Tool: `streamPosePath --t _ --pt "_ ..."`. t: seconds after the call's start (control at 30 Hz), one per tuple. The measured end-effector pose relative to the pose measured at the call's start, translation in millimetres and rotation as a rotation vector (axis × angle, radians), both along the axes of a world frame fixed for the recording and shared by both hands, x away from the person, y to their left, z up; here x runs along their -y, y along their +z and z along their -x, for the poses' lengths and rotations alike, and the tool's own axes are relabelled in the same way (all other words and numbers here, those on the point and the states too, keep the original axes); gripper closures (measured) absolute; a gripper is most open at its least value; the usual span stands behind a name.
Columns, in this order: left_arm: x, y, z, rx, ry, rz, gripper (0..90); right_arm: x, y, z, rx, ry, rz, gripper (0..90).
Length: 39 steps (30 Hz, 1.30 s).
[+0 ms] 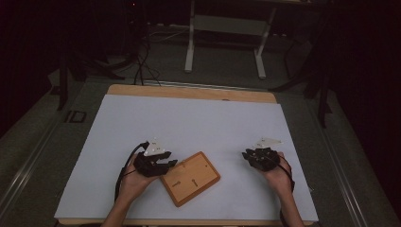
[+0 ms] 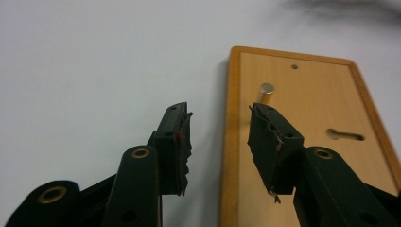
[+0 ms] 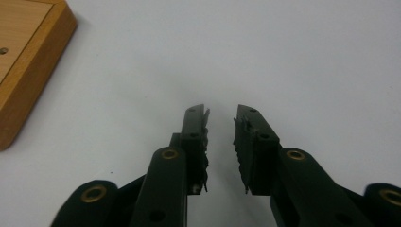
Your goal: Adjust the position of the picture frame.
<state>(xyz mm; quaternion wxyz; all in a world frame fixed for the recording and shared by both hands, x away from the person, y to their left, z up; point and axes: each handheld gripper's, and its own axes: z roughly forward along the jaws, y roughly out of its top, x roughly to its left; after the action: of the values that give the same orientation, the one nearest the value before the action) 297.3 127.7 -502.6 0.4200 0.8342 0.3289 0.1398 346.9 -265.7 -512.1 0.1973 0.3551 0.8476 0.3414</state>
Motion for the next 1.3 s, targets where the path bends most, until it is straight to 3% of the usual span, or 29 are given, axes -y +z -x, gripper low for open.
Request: streamPosePath --t 0.4,0.7,1.03,1.3 --pt "21.8 -5.7 -2.5 -0.01 -0.055 -0.035 57.0 -4.3 0.7 1.1 -0.006 0.014 -0.015 73.7" --pt "32.9 -12.3 -6.6 -0.02 -0.064 -0.05 70.6 -3.1 0.7 1.0 -0.008 0.014 -0.02 72.8" --pt "42.5 -19.2 -10.2 -0.044 -0.063 -0.061 75.4 -4.3 -0.2 1.0 -0.01 0.017 -0.021 72.1" --pt "45.8 -21.2 -9.5 -0.037 -0.049 -0.045 79.7 -4.7 -0.3 1.3 -0.009 0.022 -0.022 71.7"
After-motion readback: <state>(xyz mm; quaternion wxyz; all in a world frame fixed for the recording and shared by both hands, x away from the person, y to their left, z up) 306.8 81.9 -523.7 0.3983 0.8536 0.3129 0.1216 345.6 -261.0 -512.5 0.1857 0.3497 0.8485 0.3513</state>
